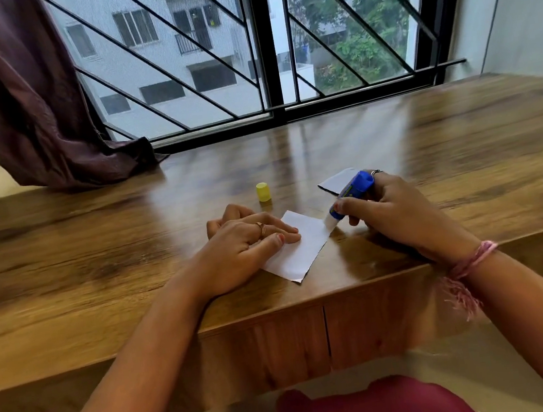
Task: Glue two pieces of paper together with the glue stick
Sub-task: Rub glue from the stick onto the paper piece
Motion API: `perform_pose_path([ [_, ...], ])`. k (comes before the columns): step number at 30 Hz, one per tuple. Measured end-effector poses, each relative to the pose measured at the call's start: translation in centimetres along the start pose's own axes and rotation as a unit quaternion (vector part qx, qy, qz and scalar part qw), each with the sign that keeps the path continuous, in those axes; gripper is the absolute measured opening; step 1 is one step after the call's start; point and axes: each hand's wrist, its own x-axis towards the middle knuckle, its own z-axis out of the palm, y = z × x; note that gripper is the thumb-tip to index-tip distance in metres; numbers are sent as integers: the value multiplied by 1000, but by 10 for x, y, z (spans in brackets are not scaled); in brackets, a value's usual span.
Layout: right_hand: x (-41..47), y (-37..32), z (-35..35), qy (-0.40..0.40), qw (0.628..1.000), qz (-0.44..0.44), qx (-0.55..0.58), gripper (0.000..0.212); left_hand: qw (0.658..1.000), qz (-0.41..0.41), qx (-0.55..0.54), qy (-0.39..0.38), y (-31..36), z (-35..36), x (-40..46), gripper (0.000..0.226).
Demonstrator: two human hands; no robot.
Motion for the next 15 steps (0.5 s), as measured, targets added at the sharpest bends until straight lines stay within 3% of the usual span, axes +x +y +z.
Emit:
perform_pose_path([
  [4, -5, -2, 0, -46, 999, -12, 10, 8, 1000, 0, 14, 4, -1, 0, 0, 32],
  [9, -1, -2, 0, -5, 1000, -4, 17, 11, 1000, -9, -3, 0, 0, -1, 0, 29],
  [15, -5, -3, 0, -48, 999, -21, 9, 9, 1000, -19, -14, -2, 3, -2, 2, 22],
])
